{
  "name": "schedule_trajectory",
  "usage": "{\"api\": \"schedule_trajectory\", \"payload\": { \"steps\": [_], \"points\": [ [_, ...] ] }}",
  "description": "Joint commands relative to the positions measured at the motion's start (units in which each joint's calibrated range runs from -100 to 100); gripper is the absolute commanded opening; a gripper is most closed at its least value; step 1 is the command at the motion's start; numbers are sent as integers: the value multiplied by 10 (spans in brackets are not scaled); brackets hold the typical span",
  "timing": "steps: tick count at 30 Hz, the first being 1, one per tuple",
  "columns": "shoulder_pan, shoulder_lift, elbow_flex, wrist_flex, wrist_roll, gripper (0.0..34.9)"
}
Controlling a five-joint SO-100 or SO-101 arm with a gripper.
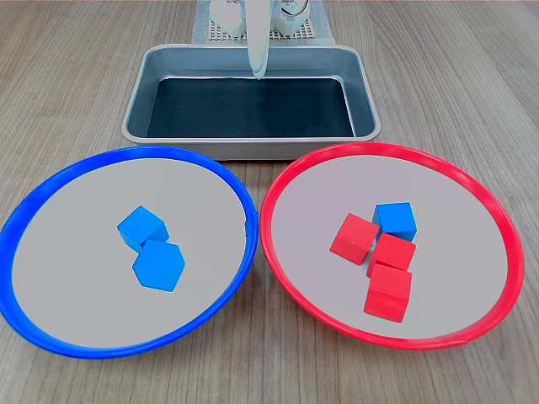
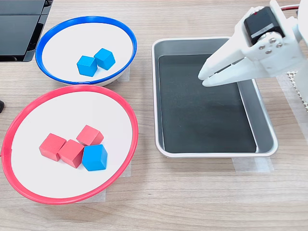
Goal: Relocate any blue block in the red dish to the blue dish, correcting any misplacements.
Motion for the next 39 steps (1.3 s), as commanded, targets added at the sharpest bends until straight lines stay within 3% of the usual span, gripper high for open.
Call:
{"api": "schedule_trajectory", "payload": {
  "steps": [1, 39],
  "points": [
    [5, -1, -2, 1, -2, 0],
    [5, -1, -2, 1, -2, 0]
  ]
}}
